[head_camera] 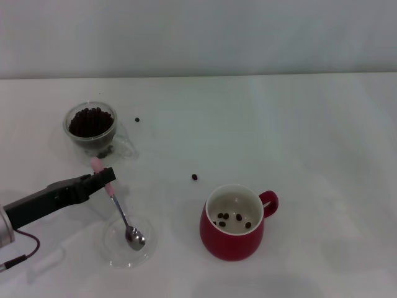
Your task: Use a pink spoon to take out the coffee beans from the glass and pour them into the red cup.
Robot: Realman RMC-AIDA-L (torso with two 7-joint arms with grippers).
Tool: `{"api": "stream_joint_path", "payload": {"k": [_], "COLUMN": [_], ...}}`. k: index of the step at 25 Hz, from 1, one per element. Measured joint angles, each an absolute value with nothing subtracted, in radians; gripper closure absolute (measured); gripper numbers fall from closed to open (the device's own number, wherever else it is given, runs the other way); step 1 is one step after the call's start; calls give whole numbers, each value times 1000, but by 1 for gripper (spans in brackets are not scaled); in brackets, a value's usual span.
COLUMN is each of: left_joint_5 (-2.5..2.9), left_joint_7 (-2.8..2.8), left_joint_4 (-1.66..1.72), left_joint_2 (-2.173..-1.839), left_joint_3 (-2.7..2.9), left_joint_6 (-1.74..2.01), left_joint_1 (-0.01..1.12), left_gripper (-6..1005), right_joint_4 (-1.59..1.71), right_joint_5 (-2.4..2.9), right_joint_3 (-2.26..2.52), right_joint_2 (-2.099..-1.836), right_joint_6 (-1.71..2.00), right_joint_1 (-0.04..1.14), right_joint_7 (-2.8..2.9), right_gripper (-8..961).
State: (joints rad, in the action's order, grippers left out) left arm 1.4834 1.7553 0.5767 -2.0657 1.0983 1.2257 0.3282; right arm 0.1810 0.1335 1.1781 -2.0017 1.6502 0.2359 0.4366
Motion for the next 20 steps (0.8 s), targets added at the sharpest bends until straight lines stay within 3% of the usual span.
{"api": "stream_joint_path", "payload": {"k": [6,20], "left_joint_5": [1483,1477], "left_joint_7": [1754,1633], "left_joint_4": [577,590], "left_joint_2": [-2064,-2048], "left_joint_3": [1098,1003], "left_joint_6": [1226,1255], "left_joint_1": [328,298], "left_gripper": [844,413], "right_joint_4": [181,181], "right_joint_5": [134,133], "right_joint_3": [1178,1187], "right_joint_2": [-2002,-2002], "right_joint_6": [1645,1645], "right_joint_1": [242,245], "right_joint_7": [433,430], "right_gripper": [230,230]}}
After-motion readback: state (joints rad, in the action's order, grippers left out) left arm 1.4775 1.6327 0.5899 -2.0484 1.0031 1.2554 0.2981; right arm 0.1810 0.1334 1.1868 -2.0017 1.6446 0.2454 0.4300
